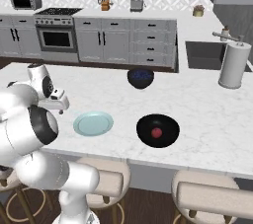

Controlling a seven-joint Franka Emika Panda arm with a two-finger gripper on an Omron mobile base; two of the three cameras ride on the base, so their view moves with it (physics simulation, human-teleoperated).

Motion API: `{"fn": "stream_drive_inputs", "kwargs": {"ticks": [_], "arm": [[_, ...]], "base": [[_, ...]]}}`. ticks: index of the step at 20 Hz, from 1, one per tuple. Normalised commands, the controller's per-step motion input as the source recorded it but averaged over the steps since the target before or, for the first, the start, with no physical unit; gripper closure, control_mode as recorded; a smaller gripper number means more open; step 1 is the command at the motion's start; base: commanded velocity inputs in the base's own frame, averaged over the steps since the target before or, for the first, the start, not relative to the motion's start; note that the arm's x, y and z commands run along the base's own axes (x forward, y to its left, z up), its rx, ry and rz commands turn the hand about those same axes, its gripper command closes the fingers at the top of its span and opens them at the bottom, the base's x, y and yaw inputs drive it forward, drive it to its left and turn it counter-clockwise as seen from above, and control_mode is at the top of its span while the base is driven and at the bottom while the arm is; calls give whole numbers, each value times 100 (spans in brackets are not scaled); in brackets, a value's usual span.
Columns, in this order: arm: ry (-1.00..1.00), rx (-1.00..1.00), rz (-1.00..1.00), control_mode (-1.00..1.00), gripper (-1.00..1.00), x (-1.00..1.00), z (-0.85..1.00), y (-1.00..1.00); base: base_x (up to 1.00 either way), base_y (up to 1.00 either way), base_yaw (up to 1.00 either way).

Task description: Pick the chicken drumstick and tomato from their plates and place them in the bowl. Then put the bowl in the fridge.

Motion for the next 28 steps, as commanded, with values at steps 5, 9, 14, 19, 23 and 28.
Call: {"fn": "stream_drive_inputs", "kwargs": {"ticks": [5,9,14,19,23,28], "arm": [[0,0,4,-100,-100,30,-8,100],[-3,0,-2,-100,-100,0,-32,100],[-6,3,-7,-100,-100,0,-24,100],[0,10,-7,-100,-100,7,-10,100],[2,0,-11,-100,-100,45,3,98],[0,-13,-10,-100,-100,40,0,49]], "base": [[0,0,0],[0,0,0],[0,0,0],[0,0,0],[0,0,0],[0,0,0]]}}
